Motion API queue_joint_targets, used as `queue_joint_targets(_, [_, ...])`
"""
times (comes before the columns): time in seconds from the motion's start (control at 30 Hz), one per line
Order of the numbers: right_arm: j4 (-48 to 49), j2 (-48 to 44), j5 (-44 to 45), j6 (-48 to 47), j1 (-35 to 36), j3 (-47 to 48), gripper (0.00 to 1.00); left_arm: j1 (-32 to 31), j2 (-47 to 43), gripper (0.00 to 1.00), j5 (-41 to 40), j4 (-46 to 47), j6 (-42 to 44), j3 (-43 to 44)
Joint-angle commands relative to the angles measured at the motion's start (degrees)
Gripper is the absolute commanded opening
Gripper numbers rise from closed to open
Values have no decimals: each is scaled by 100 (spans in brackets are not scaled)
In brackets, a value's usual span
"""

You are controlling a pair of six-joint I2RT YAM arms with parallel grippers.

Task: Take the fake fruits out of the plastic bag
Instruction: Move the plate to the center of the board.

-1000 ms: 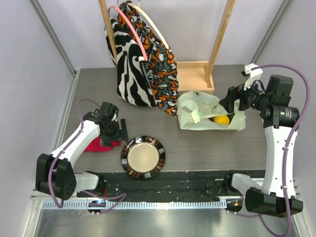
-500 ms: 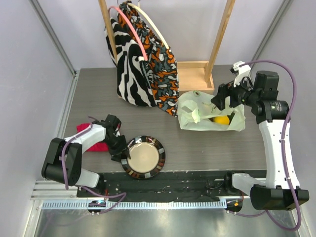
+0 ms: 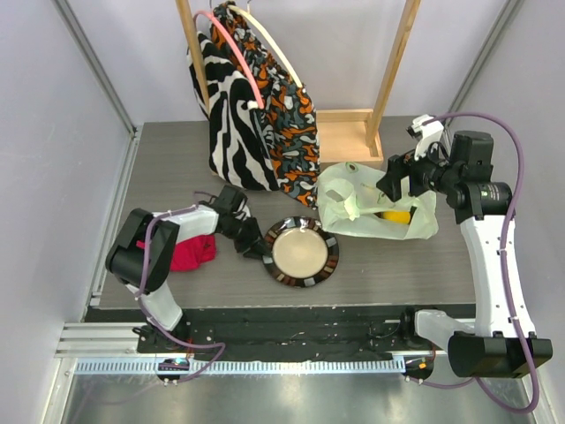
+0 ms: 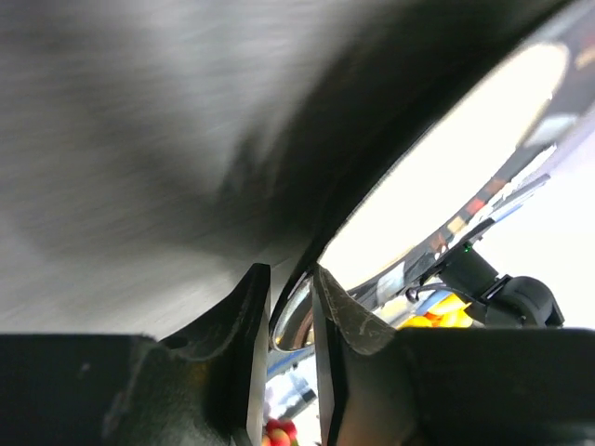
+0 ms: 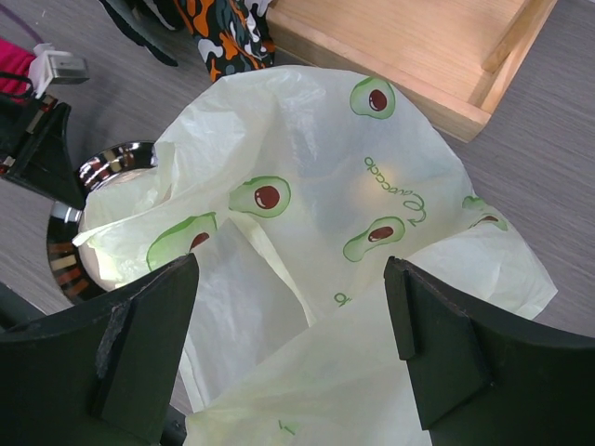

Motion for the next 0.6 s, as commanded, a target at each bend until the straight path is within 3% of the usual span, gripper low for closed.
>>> queue_joint_targets(0.0, [86,-239,77,-168,31,-13,89,-433,191,23,52,455,-192,451])
queue_joint_targets(0.03, [95,-257,95,-160,31,-22,89,-503,165,19,25,376,-131,425])
queue_joint_targets(0.07, [95,-266,130,-159,31,-22,89,-512,148,4,16,376,-78,373])
queue_joint_targets(0.1, [95,-275,165,-151,31,-48,89,-521,113,0,-27,350,-25,268])
queue_joint_targets(0.33, [-63,-485,490,-168,31,-109,89,-635,-239,0,-63,156,502,20])
queue_joint_targets(0.37, [-63,-503,526,-203,31,-162,89,-688,-309,3,-89,139,642,21])
queue_joint_targets(0.4, [-81,-547,552,-212,31,-188,89,-732,-336,13,-176,77,704,29])
queue_joint_targets(0.43, [-81,-574,587,-221,31,-215,89,-793,-371,41,-238,33,757,38])
queue_joint_targets(0.47, [-90,-609,587,-230,31,-241,89,-802,-484,53,-308,-28,862,56])
queue_joint_targets(0.53, [-107,-618,614,-186,31,-233,89,-802,-625,68,-467,-317,1064,126])
queue_joint_targets(0.57, [-142,-635,631,-160,31,-154,89,-794,-713,71,-528,-467,1361,239])
